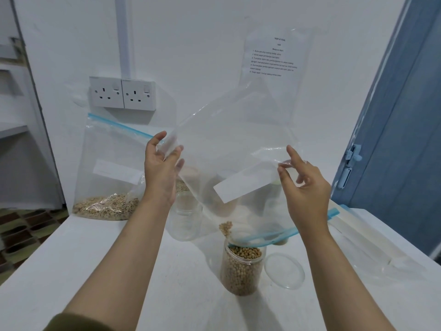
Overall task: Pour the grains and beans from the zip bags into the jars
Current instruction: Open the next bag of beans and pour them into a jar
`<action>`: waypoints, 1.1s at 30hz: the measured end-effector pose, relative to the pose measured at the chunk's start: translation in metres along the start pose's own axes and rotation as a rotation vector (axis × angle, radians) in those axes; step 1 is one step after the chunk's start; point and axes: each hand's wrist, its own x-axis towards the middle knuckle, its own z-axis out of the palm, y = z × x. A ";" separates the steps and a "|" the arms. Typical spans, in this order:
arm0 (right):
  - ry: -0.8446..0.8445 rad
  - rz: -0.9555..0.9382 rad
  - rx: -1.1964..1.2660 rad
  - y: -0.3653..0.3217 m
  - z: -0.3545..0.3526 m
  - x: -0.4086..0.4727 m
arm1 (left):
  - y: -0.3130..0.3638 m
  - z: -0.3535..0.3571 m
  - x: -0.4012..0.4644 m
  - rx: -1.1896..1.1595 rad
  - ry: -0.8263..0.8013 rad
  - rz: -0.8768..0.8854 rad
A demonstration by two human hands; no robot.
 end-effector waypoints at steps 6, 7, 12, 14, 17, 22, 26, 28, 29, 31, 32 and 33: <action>0.037 0.010 -0.011 -0.001 -0.002 -0.003 | -0.001 0.004 0.002 0.013 -0.007 0.001; 0.047 0.022 -0.004 -0.001 -0.003 -0.005 | -0.002 0.005 0.002 0.015 -0.014 0.005; 0.081 0.104 0.065 -0.002 -0.011 -0.014 | -0.006 0.011 0.003 0.054 -0.039 0.024; 0.072 0.119 0.089 -0.004 -0.014 -0.017 | -0.011 0.013 -0.002 0.102 -0.043 0.031; 0.053 0.119 0.068 -0.007 -0.020 -0.018 | -0.023 0.015 -0.015 0.171 -0.055 0.031; 0.038 0.132 0.042 -0.010 -0.022 -0.018 | -0.045 0.012 -0.029 0.179 -0.093 -0.036; 0.044 0.163 0.049 -0.013 -0.020 -0.019 | -0.057 0.008 -0.034 0.196 -0.139 -0.032; 0.037 0.195 0.057 -0.015 -0.018 -0.019 | -0.058 0.006 -0.036 0.195 -0.141 -0.013; 0.032 0.211 0.055 -0.015 -0.018 -0.020 | -0.058 0.006 -0.036 0.196 -0.136 0.000; 0.028 0.239 0.038 -0.017 -0.017 -0.021 | -0.058 0.004 -0.038 0.198 -0.134 0.027; 0.033 0.251 0.029 -0.019 -0.016 -0.022 | -0.057 0.004 -0.038 0.199 -0.137 0.043; 0.041 0.263 0.025 -0.019 -0.016 -0.023 | -0.056 0.004 -0.039 0.202 -0.144 0.060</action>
